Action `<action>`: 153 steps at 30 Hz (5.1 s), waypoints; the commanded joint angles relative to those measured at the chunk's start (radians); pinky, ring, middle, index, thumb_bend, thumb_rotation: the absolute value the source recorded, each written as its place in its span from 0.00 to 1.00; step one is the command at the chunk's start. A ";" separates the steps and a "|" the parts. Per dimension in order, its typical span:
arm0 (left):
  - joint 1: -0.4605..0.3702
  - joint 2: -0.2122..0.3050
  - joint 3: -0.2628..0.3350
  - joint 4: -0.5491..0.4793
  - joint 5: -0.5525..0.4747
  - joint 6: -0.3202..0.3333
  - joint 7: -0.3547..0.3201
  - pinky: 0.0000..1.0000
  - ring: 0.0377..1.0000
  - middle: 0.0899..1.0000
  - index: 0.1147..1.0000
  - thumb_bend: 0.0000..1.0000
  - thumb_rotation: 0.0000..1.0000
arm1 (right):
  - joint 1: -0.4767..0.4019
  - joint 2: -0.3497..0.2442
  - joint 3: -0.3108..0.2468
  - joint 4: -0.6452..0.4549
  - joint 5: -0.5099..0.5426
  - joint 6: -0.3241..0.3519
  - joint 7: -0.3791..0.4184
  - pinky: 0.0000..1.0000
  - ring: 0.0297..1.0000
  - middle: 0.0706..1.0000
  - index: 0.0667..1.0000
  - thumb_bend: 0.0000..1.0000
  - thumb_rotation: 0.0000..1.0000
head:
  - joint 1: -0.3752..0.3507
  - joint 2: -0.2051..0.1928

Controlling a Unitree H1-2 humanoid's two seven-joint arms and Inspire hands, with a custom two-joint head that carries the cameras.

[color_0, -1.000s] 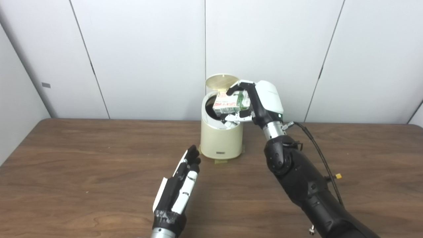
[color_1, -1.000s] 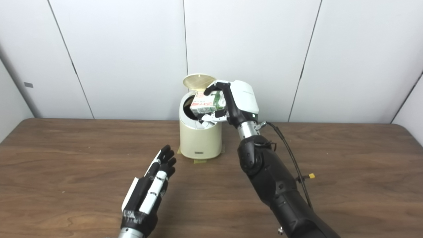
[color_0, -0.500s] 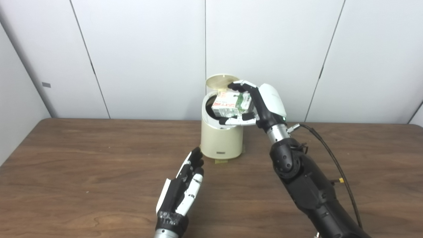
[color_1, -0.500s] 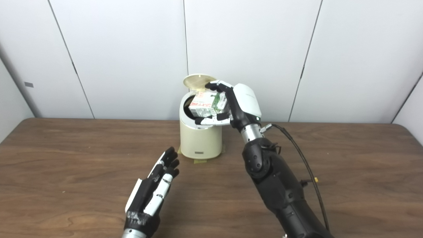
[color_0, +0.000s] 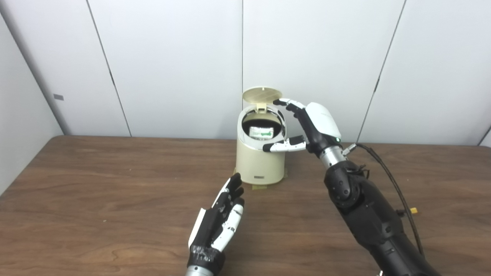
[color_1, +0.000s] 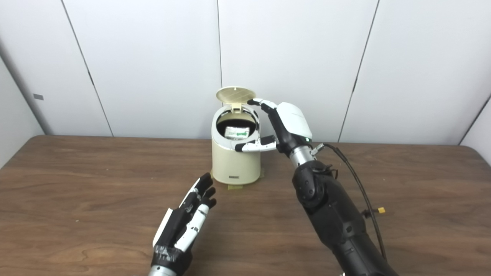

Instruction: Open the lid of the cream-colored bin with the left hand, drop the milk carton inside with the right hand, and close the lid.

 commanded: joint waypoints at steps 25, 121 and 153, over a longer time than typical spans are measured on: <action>-0.014 -0.054 0.090 -0.044 -0.010 -0.009 0.060 1.00 0.98 0.97 1.00 0.35 0.65 | 0.147 -0.030 -0.219 -0.295 0.248 0.180 0.142 0.70 0.79 0.82 0.81 0.52 0.80 | -0.012 0.020; -0.693 0.318 0.166 0.139 0.089 0.265 -0.079 0.96 0.96 0.93 0.94 0.38 0.76 | 0.641 0.160 -0.301 -0.662 0.655 0.186 0.171 0.93 0.96 0.97 0.96 0.67 1.00 | -0.087 0.036; -0.962 0.404 -0.077 0.454 0.330 0.163 -0.305 0.93 0.91 0.84 0.85 0.34 0.83 | 0.673 0.248 -0.302 -0.702 0.719 0.283 0.143 0.86 0.91 0.92 0.99 0.56 1.00 | -0.133 0.012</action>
